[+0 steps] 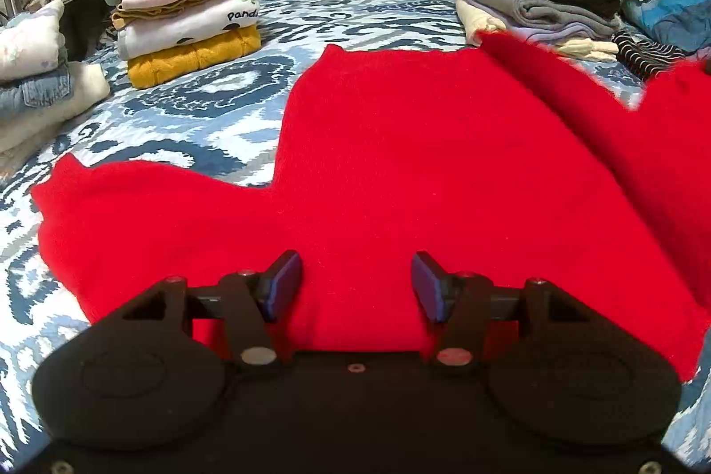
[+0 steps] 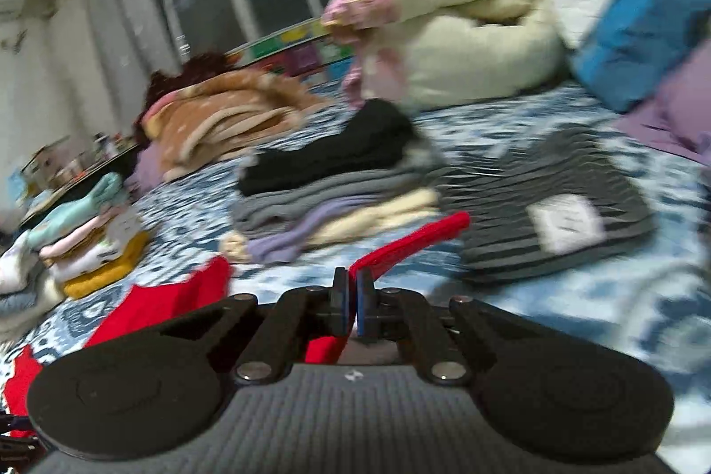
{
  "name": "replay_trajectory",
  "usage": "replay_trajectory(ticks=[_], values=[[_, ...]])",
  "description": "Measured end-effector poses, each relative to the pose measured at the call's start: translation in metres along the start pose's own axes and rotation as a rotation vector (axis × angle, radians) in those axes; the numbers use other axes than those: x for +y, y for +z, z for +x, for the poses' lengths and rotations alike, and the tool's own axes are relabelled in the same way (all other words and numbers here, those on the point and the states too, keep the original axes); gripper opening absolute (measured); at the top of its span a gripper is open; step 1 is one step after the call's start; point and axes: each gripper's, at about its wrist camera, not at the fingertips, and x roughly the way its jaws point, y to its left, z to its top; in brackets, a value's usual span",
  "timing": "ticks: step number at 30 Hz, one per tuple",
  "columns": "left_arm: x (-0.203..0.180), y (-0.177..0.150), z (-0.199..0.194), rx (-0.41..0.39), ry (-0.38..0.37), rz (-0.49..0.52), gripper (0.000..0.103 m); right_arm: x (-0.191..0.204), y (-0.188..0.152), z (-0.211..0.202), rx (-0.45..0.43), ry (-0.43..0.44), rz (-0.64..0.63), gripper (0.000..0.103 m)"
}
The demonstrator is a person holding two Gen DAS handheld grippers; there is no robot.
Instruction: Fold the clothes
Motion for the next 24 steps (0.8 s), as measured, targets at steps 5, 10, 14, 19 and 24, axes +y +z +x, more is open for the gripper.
replay_trajectory(ticks=[5, 10, 14, 19, 24], values=[[-0.003, -0.001, 0.0, -0.004, 0.016, 0.011, 0.055, -0.049, -0.017, -0.032, 0.015, -0.071, 0.1, 0.005], [-0.006, -0.002, -0.001, -0.009, 0.033, 0.019, 0.055, -0.06, -0.03, -0.039, 0.051, -0.131, 0.085, 0.004], [-0.007, -0.002, -0.001, -0.01, 0.037, 0.019, 0.055, -0.052, -0.037, -0.049, 0.052, -0.168, 0.055, 0.009], [-0.002, 0.002, -0.019, -0.038, 0.039, 0.007, 0.055, 0.011, -0.059, -0.067, 0.042, -0.096, -0.149, 0.011], [-0.008, -0.006, -0.071, -0.124, 0.038, 0.258, 0.056, 0.122, -0.123, -0.088, 0.019, -0.017, -0.712, 0.052]])
